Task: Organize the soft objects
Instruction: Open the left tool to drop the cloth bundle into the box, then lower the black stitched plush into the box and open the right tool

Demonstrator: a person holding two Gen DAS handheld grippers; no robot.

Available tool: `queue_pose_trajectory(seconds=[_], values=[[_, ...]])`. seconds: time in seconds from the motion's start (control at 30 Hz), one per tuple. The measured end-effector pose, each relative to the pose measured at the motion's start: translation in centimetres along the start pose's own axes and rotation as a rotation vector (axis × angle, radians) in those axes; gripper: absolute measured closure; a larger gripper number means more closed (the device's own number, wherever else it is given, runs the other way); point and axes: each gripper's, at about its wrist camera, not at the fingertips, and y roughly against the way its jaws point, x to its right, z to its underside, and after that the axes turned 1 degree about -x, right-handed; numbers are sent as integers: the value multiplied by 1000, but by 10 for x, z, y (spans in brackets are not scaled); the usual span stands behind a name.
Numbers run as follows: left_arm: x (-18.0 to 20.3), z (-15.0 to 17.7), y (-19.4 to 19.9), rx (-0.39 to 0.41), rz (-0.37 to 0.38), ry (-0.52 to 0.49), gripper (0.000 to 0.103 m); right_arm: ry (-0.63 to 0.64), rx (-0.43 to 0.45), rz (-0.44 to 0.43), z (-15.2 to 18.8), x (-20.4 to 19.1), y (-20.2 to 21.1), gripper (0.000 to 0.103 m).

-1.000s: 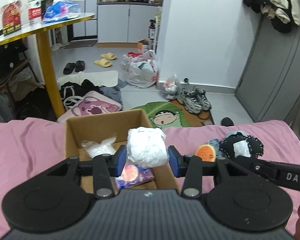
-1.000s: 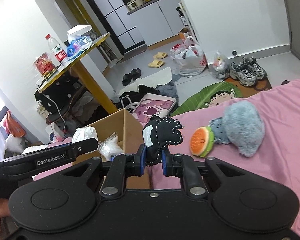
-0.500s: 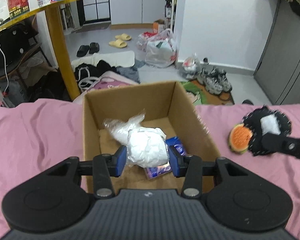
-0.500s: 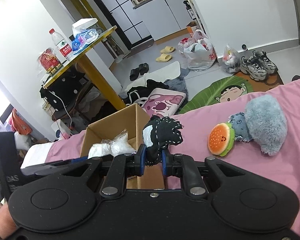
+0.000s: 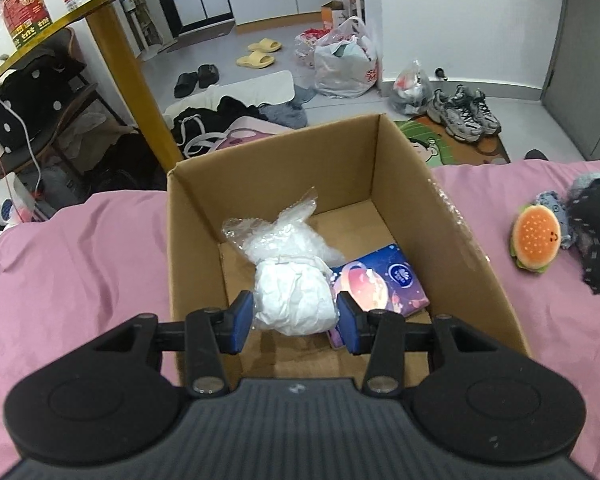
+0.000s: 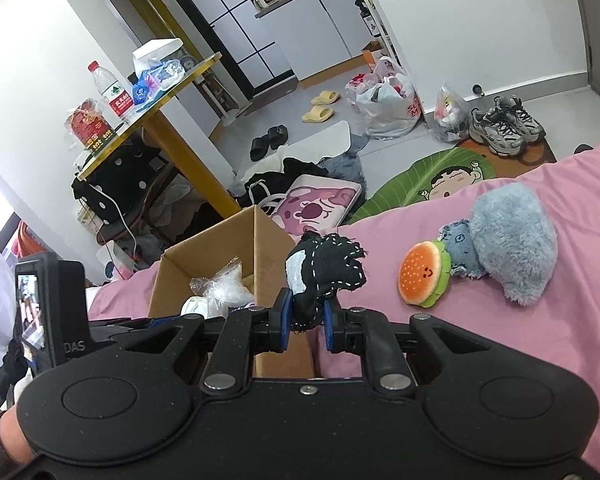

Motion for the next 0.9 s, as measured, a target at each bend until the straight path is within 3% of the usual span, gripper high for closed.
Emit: queue_pose_trajectory(seconds=[0.3,0.9], values=[[-5,-5,14,28,31,46,47,37,4,1,-7,-7,-3,87],[-36,-12,42,119,68,163,45,167,-19,-81,-25,-55,-47,86]])
